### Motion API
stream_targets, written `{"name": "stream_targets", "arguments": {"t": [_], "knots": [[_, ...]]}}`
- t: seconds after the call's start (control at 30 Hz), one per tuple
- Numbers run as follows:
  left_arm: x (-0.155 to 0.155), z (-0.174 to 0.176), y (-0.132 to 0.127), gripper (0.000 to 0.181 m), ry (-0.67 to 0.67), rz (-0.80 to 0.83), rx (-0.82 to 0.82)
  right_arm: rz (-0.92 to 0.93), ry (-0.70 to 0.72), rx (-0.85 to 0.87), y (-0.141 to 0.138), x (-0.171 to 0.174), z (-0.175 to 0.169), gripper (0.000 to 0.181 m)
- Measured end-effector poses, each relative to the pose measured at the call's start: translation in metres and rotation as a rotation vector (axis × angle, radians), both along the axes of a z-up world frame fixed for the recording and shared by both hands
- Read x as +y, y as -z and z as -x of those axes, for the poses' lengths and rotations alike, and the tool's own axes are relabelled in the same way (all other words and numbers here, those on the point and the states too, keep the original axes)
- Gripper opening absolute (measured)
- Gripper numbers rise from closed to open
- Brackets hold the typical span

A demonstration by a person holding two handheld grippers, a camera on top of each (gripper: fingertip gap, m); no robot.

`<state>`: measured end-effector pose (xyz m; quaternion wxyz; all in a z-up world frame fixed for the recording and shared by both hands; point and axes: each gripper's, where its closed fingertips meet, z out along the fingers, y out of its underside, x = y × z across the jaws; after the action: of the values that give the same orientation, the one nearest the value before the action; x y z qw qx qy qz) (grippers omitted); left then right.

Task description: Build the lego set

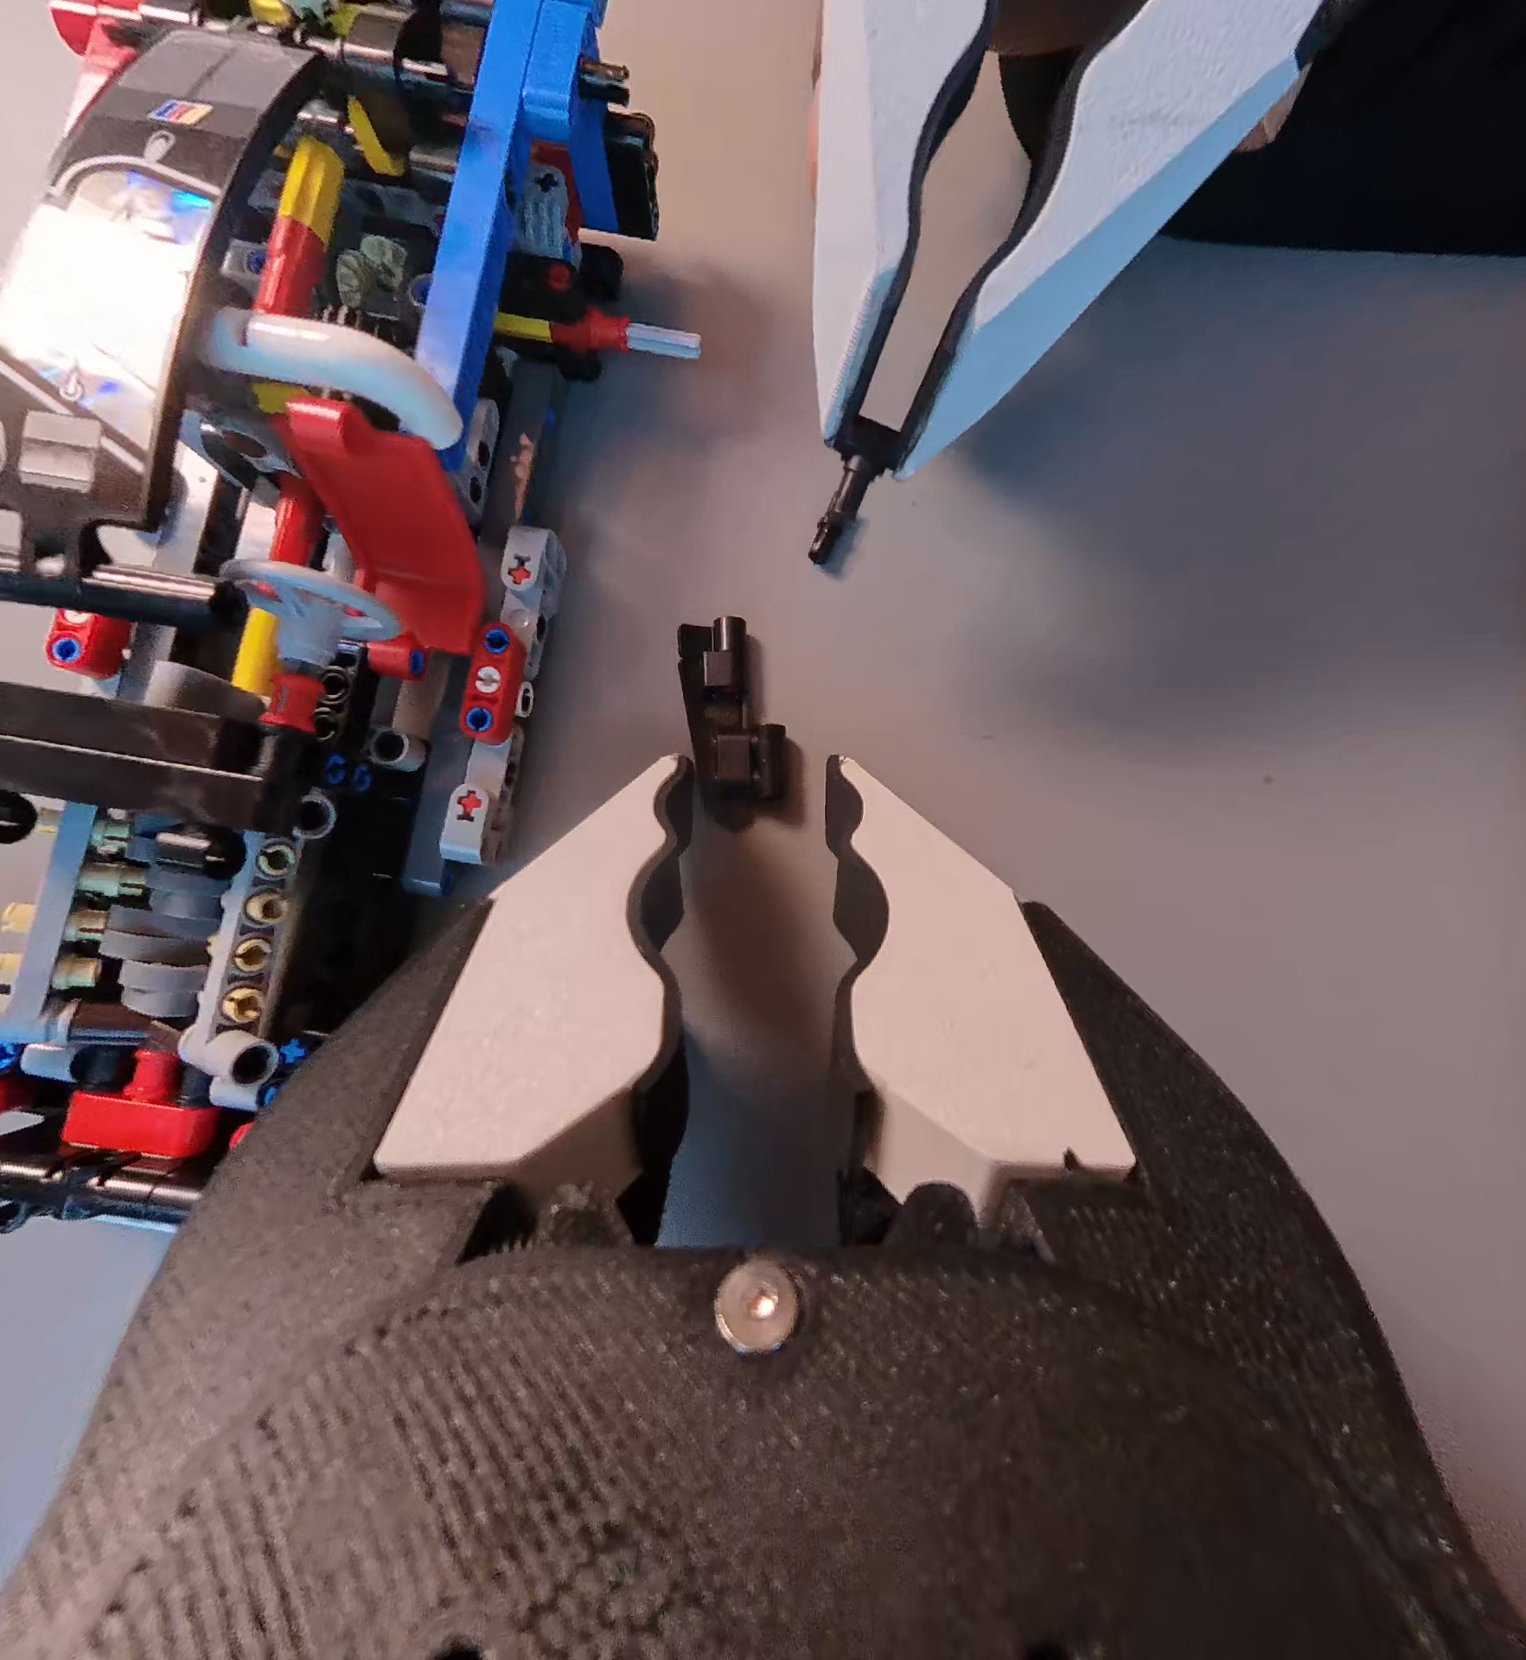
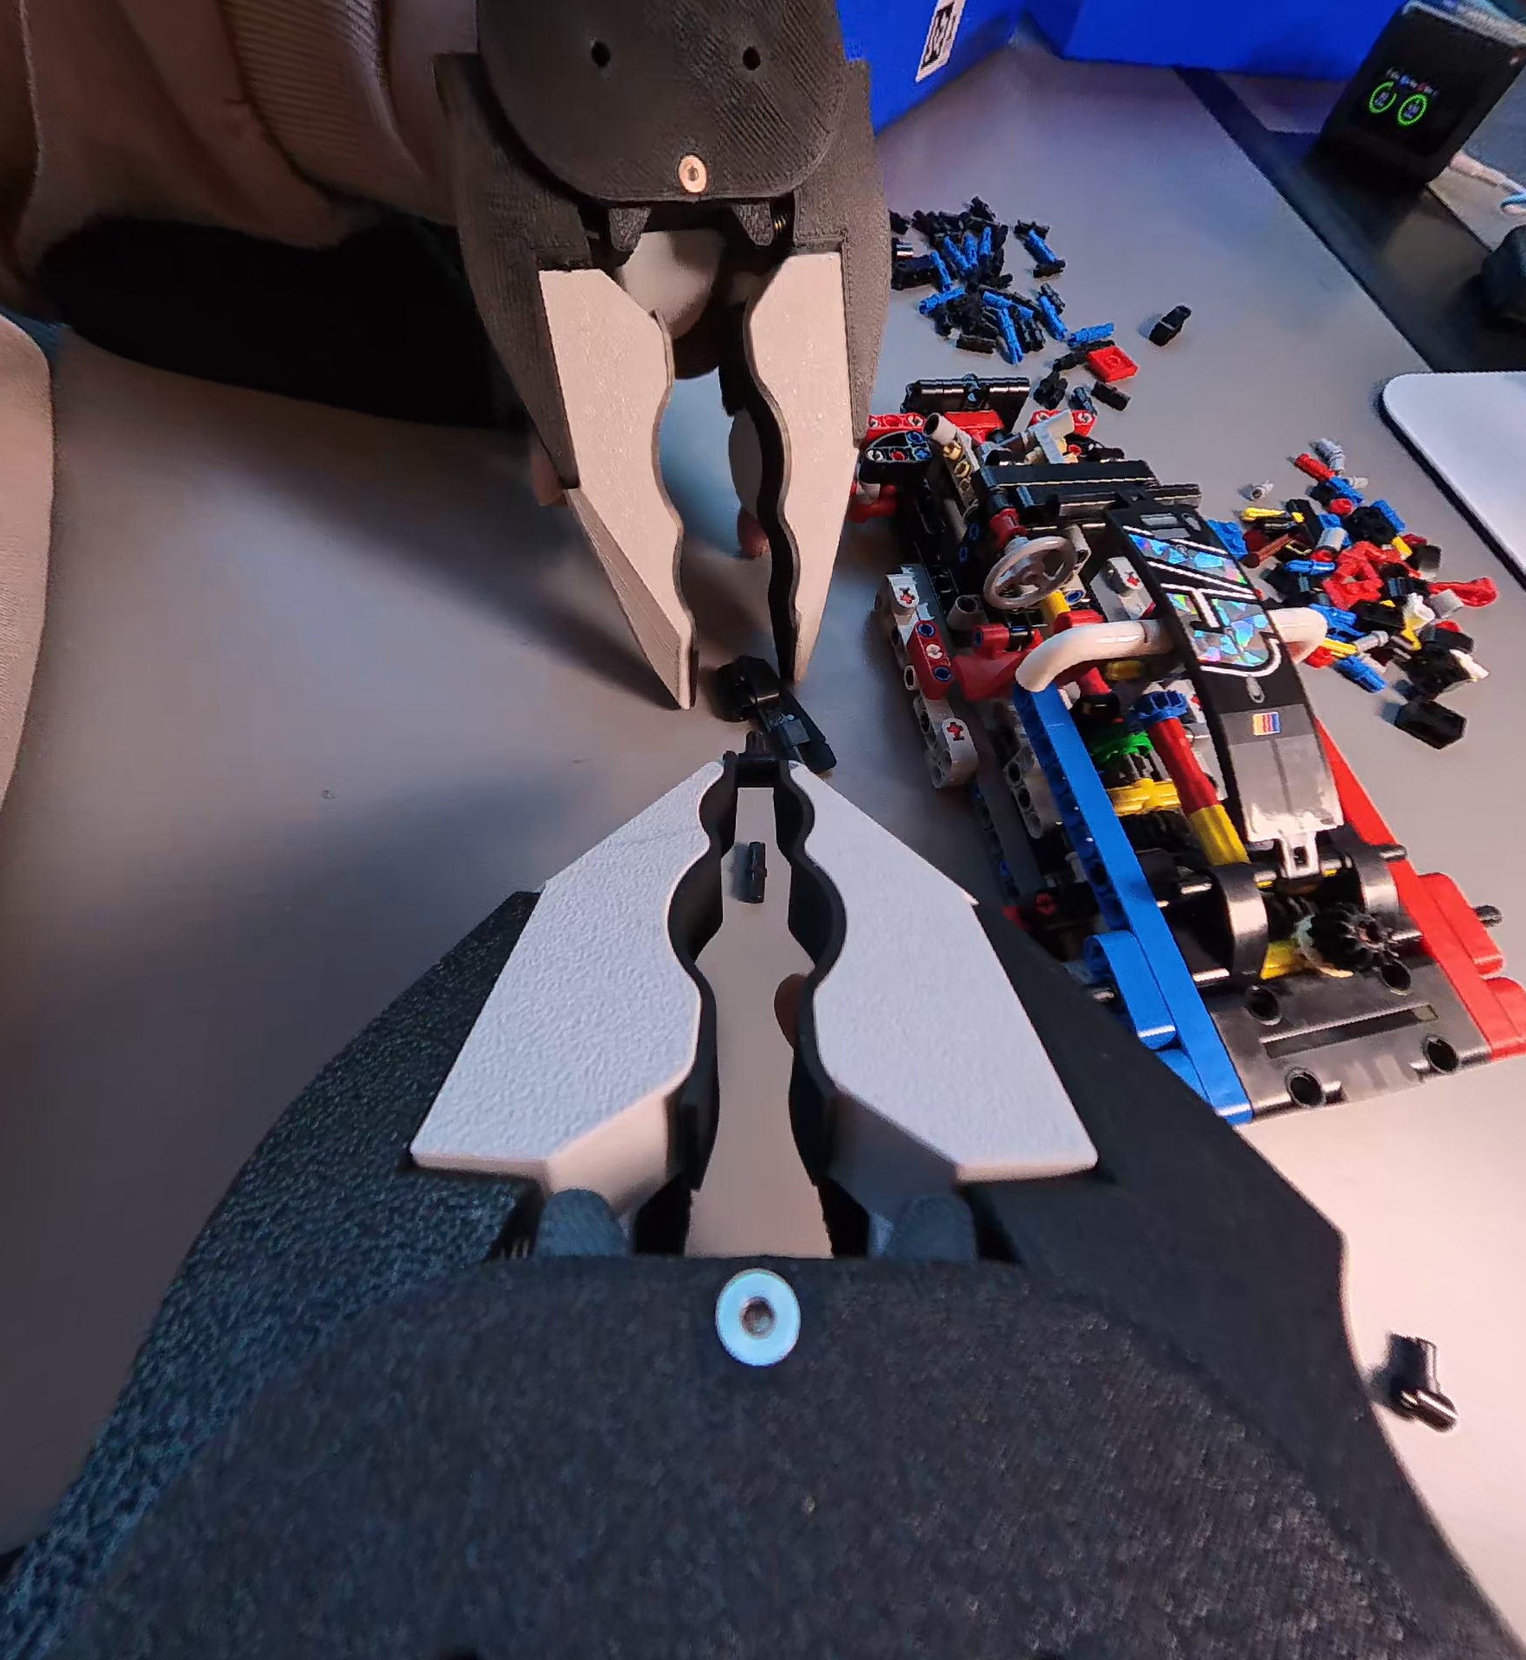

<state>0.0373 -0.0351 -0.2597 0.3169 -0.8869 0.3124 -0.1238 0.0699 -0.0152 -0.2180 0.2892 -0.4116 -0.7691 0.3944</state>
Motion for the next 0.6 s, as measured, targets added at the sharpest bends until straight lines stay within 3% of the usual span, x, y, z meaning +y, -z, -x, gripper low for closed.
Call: {"name": "stream_targets", "arguments": {"t": [0.33,0.6], "knots": [[0.003,-0.002,-0.002,0.016,0.046,-0.086,0.029,0.046,-0.03,0.041,-0.01,-0.007,0.0,0.006],[0.0,-0.018,-0.031,0.013,0.063,-0.209,-0.165,0.077,-0.057,0.05,-0.013,-0.014,0.0,0.006]]}}
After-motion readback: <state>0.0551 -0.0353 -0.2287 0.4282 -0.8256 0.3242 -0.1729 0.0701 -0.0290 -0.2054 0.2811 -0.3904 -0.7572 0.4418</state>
